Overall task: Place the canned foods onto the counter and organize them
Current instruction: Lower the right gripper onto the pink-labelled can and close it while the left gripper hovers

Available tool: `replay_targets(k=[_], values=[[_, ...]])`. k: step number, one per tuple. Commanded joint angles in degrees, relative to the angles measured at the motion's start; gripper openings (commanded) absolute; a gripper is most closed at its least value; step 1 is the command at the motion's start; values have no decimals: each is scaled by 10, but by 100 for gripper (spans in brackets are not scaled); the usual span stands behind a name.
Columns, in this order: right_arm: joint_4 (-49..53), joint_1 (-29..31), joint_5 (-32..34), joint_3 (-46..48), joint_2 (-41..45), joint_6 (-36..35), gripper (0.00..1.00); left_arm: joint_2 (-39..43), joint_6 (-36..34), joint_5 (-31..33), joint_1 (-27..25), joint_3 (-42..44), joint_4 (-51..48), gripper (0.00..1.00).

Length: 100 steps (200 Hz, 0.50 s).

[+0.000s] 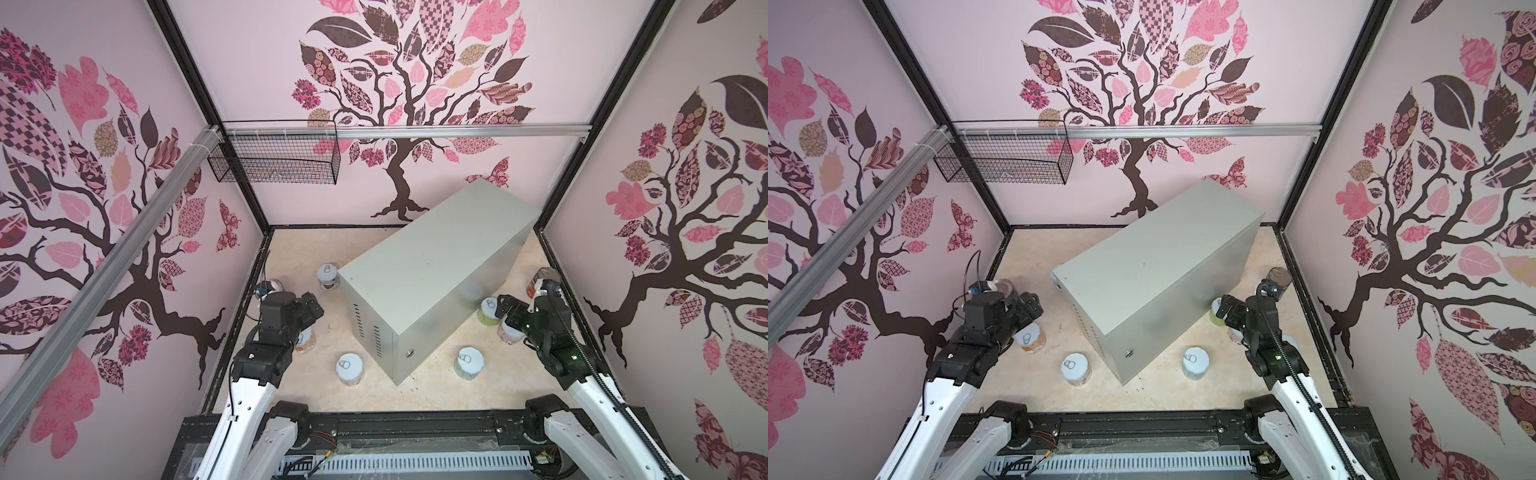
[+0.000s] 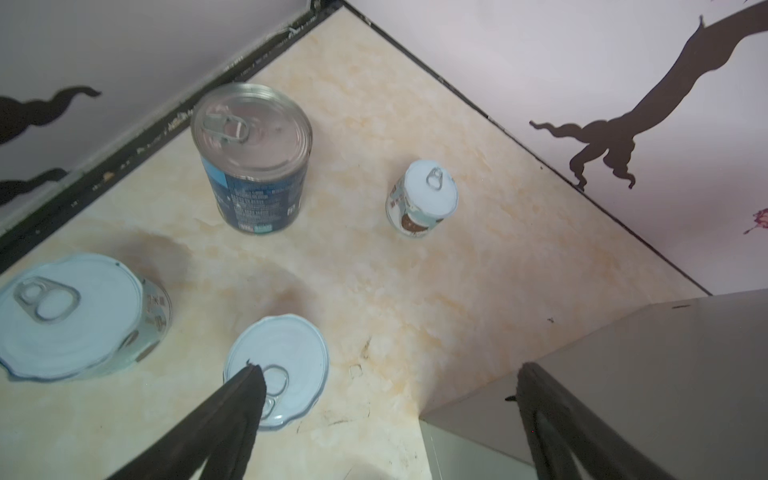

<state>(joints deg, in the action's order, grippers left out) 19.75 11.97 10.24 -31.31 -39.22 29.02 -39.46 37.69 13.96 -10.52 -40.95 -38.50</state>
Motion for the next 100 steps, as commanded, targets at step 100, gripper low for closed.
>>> replay_targets(k=[100], values=[[42, 3, 106, 36, -75, 78, 100, -28, 76, 154, -270, 96, 21, 98]])
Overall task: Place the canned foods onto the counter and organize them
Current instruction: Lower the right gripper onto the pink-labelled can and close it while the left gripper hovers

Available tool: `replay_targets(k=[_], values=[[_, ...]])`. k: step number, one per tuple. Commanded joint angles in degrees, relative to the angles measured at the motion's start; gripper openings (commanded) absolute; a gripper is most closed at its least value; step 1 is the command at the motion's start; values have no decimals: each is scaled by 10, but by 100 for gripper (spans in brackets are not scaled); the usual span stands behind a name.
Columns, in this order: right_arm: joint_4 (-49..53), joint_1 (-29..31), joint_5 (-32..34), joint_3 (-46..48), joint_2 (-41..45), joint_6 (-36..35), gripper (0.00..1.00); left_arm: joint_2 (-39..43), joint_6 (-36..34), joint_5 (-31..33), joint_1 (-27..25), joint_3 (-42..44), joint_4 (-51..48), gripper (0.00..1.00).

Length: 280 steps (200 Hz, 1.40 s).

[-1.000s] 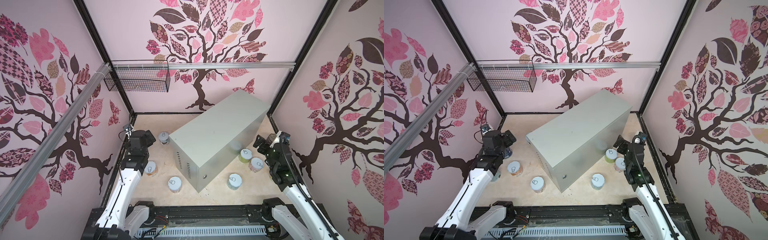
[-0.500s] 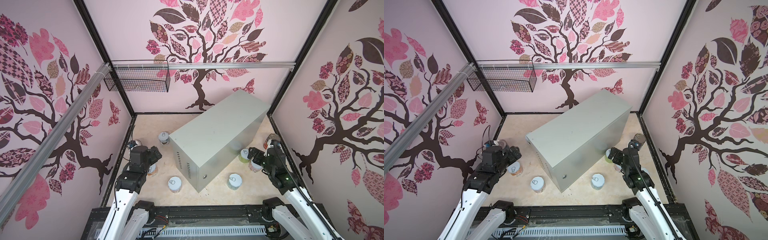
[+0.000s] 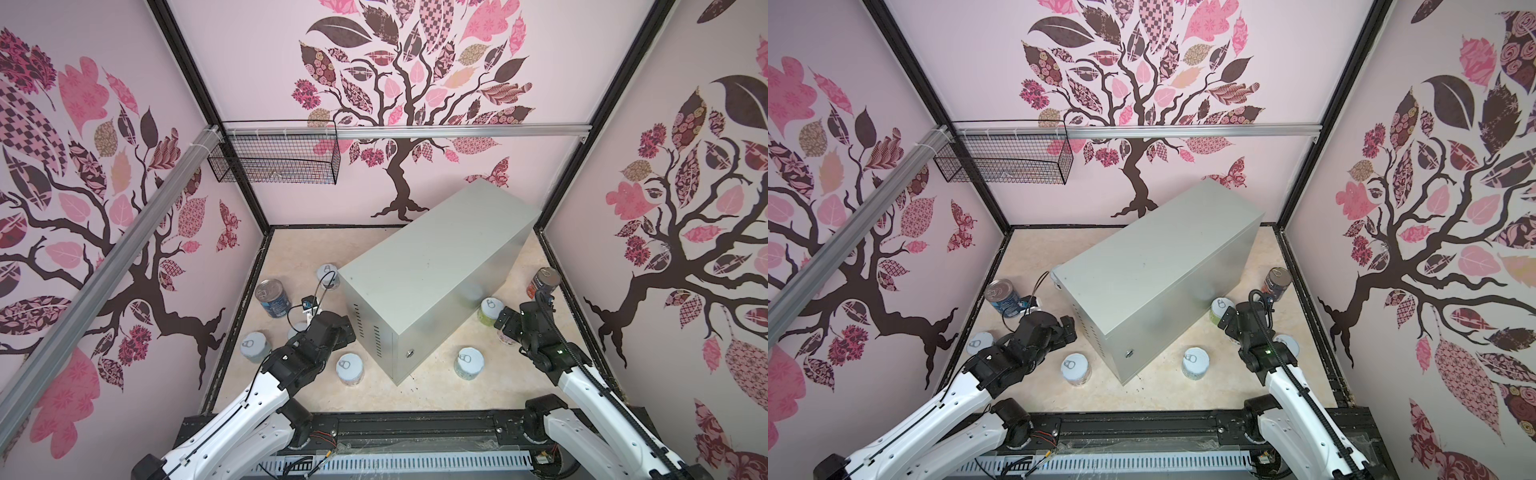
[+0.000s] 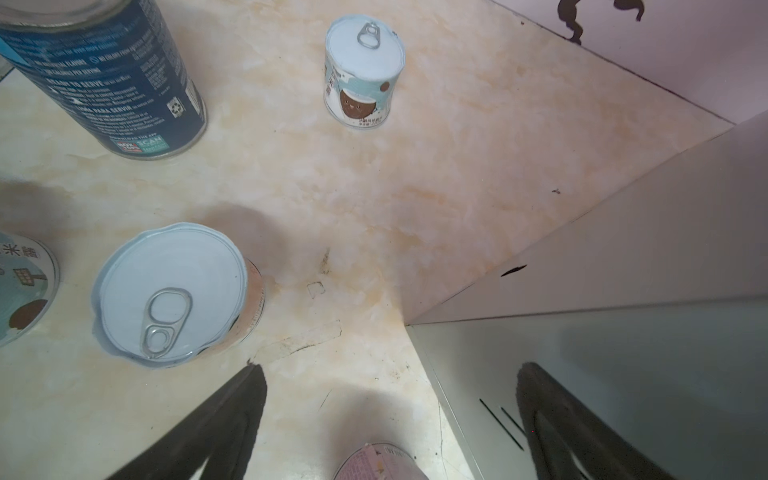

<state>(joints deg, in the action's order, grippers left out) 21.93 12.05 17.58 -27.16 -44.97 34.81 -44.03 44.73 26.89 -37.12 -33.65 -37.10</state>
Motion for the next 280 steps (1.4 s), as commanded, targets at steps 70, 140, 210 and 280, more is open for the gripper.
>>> replay_targets(k=[70, 140, 210, 280], values=[[12, 2, 39, -2, -66, 25, 100, 105, 0, 13, -3, 62, 20, 98], [2, -1, 31, -3, -115, 36, 94, 111, 0, -25, -3, 72, 33, 98], [-28, -29, 25, -14, -161, 47, 92, 103, 0, -44, -3, 77, 49, 98], [-63, -50, 32, -23, -201, 34, 93, 109, -2, -43, -4, 78, 48, 98]])
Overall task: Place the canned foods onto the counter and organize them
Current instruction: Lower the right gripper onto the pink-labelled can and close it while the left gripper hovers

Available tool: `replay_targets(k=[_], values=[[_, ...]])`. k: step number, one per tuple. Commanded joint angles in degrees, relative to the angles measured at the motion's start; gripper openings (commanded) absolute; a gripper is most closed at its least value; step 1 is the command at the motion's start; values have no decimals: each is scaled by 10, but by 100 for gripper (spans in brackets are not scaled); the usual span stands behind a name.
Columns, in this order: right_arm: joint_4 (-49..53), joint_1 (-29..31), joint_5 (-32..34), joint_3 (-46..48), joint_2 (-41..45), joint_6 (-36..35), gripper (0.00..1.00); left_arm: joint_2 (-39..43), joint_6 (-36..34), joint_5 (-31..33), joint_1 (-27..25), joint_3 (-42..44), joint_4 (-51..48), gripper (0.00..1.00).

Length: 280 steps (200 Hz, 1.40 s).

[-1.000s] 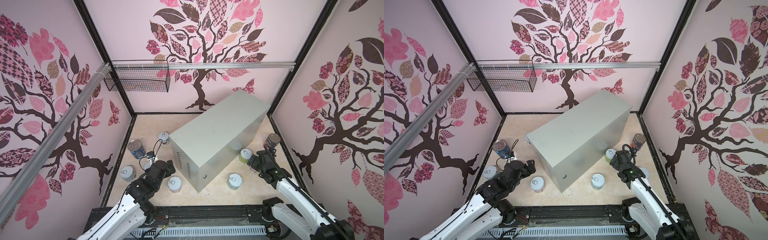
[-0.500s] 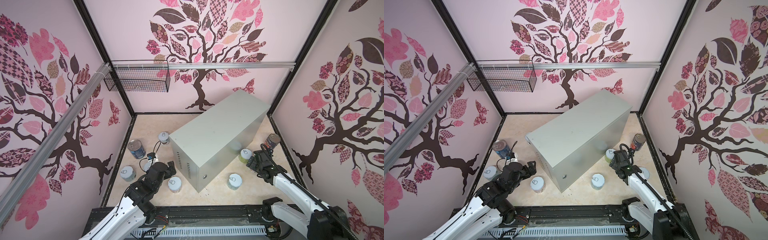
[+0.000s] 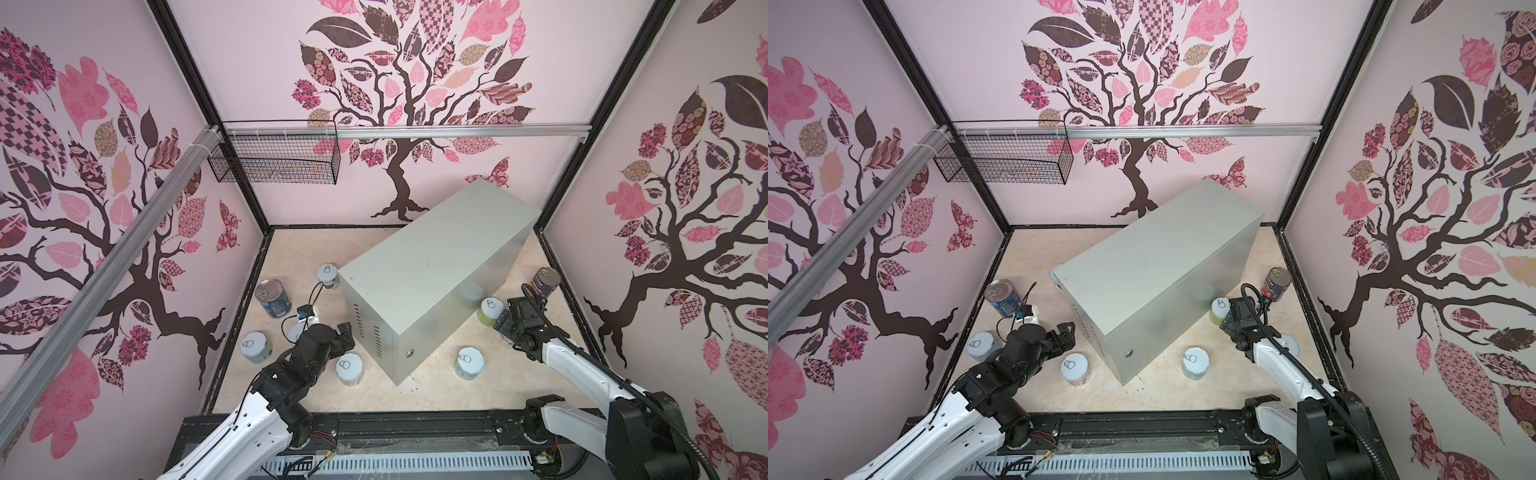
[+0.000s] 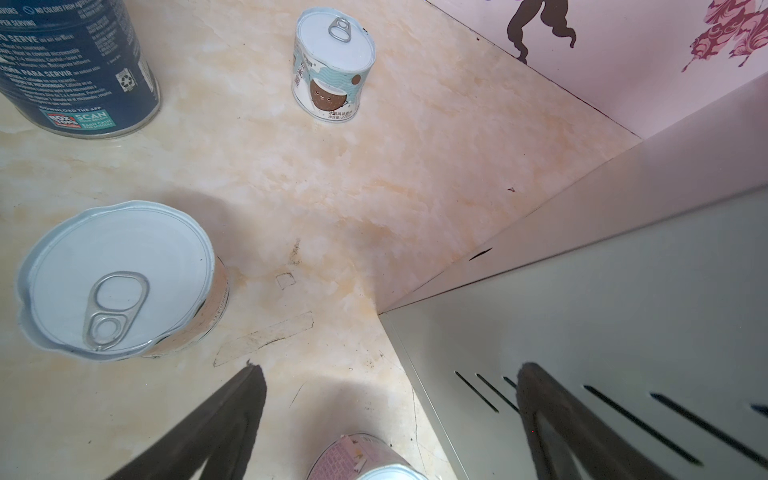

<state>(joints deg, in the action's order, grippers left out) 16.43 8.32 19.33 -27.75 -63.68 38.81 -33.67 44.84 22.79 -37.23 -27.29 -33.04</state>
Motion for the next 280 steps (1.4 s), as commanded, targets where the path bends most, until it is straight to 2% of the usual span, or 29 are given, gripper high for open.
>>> replay_targets(k=[1, 34, 147, 161, 199, 218, 239, 280], values=[[-9, -14, 14, -17, -14, -6, 93, 6, -3, -2, -2, 14, 8, 98], [-22, -27, 7, -14, -29, -14, 98, 3, -2, -3, -2, 16, 12, 98], [-47, -37, -11, -20, -74, -25, 94, -5, -3, -10, -2, 18, 19, 98], [-47, -36, -11, -18, -72, -27, 91, -2, -4, -10, -2, 18, 18, 98], [-50, -36, -16, -16, -59, -33, 74, -1, 1, -10, -2, 14, 17, 98], [-50, -37, -25, -18, -53, -37, 69, 3, 8, -18, -2, 9, 17, 98], [-49, -36, -37, -18, -42, -40, 65, 6, 9, -19, -2, -4, 8, 98], [-38, -36, -69, -18, 9, -50, 66, 7, 21, -37, 0, -28, -10, 98]])
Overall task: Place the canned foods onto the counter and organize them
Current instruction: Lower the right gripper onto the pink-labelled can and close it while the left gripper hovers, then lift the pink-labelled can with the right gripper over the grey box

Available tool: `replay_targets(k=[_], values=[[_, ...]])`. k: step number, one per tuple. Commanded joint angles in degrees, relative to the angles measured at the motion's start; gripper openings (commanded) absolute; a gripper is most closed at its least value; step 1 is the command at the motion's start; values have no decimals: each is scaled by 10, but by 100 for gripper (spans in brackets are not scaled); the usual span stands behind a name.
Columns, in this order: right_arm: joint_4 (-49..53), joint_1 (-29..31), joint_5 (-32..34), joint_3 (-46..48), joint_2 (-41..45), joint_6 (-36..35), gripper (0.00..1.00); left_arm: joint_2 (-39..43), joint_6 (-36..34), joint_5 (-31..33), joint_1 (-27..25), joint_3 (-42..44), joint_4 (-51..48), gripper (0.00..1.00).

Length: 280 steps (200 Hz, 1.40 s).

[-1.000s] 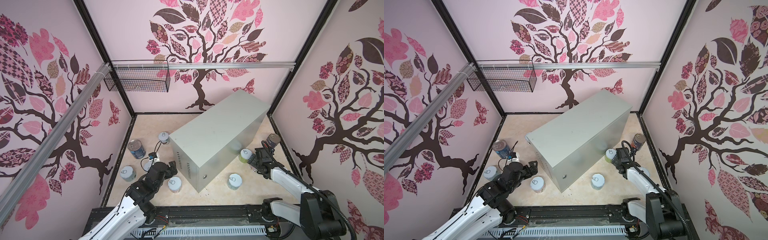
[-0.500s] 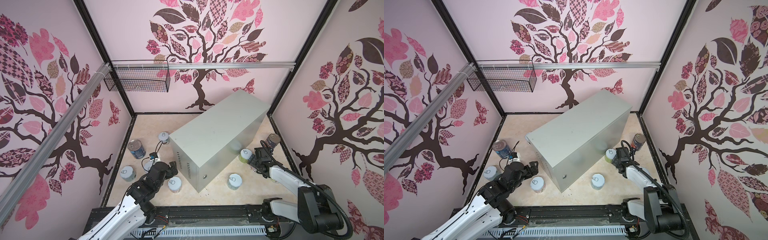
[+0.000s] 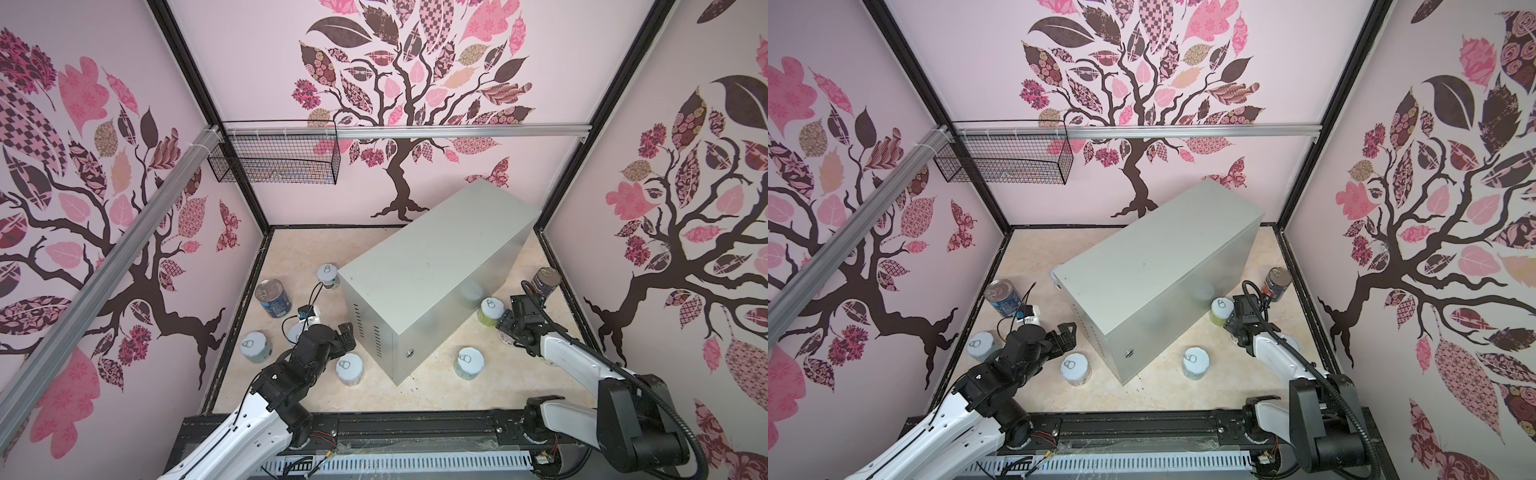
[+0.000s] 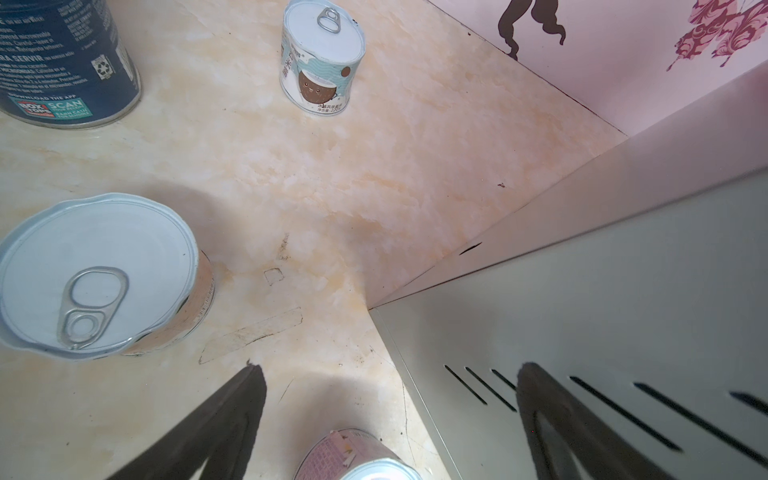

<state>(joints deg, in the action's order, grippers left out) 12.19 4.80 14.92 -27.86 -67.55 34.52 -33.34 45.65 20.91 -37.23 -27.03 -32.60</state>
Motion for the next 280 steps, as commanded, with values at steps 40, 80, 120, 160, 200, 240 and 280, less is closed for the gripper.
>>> replay_targets(k=[40, 80, 120, 160, 200, 240, 280], values=[[27, -1, -55, -25, 99, -10, 65, 17, -7, -14, 1, -94, -68, 98], [67, -1, -89, -56, 143, -10, 64, 26, -53, -1, 5, -182, -141, 98], [125, -1, -114, -107, 198, -15, 63, 44, -96, 24, 5, -254, -195, 98], [190, -1, -168, -176, 229, -48, 57, 21, -135, 31, 5, -327, -246, 98], [249, 0, -206, -255, 250, -75, 57, 8, -159, 41, 5, -382, -272, 98], [314, -1, -230, -354, 235, -109, 57, -5, -172, 36, 5, -425, -289, 98], [367, 0, -232, -464, 188, -141, 56, -26, -192, 24, 5, -452, -293, 98]])
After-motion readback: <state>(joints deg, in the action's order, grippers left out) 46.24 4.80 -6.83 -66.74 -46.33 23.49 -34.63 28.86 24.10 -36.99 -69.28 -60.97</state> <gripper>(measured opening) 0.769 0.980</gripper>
